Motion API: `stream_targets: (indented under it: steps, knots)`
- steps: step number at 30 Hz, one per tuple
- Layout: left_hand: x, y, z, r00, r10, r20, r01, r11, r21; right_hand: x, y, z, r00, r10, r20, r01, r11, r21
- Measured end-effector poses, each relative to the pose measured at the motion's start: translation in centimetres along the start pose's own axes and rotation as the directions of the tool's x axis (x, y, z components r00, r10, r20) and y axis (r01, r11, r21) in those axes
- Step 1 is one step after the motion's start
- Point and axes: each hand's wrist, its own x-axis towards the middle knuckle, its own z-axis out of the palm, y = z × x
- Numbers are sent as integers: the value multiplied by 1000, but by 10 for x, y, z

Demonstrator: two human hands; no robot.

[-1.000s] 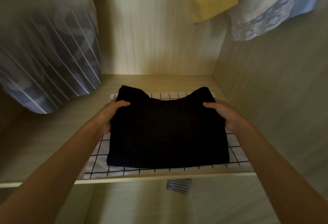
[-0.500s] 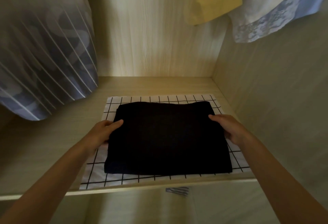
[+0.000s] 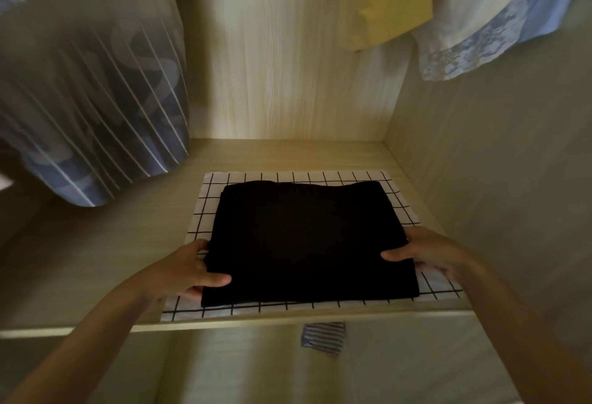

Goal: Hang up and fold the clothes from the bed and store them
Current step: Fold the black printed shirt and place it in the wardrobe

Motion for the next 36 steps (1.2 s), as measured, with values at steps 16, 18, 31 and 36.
stream_targets:
  steps: [16, 18, 31, 36]
  knots:
    - [59, 51, -1, 929, -104, -354, -25, 939, -343, 62, -48, 9, 928, 19, -371, 79, 966, 247]
    - [67, 52, -1, 899, -95, -427, -100, 906, -411, 70, -54, 9, 919, 1, -393, 126, 946, 297]
    - [66, 64, 32, 536, 576, -618, -234, 804, 547, 89, -59, 40, 633, -622, -461, 332, 756, -563]
    - [90, 89, 91, 767, 579, -276, -110, 544, 832, 94, -78, 88, 715, -699, 28, 446, 424, -788]
